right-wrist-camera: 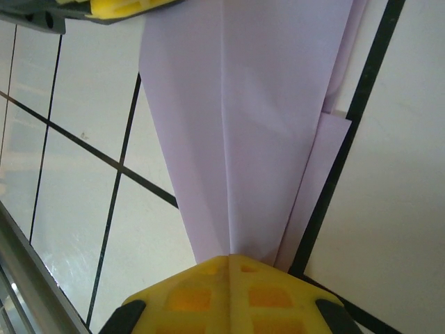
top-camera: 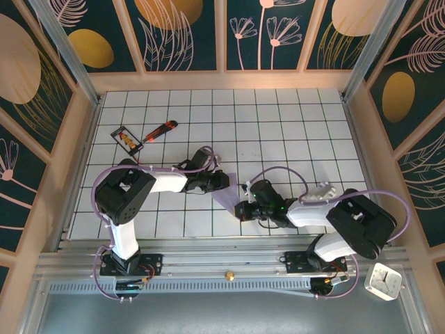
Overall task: Fold a paper plane with a square sheet of paper (pick it up from the middle)
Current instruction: Fourth fold the wing at the center of the table.
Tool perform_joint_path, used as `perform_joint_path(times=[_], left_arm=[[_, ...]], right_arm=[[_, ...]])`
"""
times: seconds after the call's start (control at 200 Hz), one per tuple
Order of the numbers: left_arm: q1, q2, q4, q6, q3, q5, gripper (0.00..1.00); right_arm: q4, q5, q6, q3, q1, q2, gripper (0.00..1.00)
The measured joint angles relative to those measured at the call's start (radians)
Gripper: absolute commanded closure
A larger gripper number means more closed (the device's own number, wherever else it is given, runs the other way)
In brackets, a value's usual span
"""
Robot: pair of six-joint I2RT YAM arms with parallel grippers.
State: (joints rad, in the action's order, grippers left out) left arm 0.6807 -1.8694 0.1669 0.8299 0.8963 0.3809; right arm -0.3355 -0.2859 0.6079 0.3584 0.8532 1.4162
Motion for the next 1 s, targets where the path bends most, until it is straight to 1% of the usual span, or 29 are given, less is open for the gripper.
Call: perform_joint_path(times=[0.175,0.38,0.475,0.575,0.711,0.996], left_arm=[[0.0,0.0,0.0,0.0,0.0,0.0,0.81],[0.0,-0.001,0.001,0.0,0.0,-0.004,0.81],[0.0,-0.002,0.001,0.0,0.002,-0.007,0.81],[0.0,-0.003,0.001,0.0,0.004,-0.01,0.81],[0.0,-0.005,0.001,0.0,0.007,-0.015,0.81],[0.0,-0.006,0.001,0.0,0.009,-0.019,0.81]], right_arm=[[0.018,0.009,0.0,-0.016,0.014,-0.029,0.99],[0.144,0.006,-0.001,-0.019,0.012,-0.132,0.98],[0.189,0.004,-0.005,0.003,-0.007,-0.169,0.98],[0.2,0.003,-0.008,0.049,-0.015,-0.174,0.98],[0.188,-0.004,-0.013,0.101,-0.016,-0.138,0.98],[0.152,-0.024,-0.042,0.135,-0.016,0.053,0.99]])
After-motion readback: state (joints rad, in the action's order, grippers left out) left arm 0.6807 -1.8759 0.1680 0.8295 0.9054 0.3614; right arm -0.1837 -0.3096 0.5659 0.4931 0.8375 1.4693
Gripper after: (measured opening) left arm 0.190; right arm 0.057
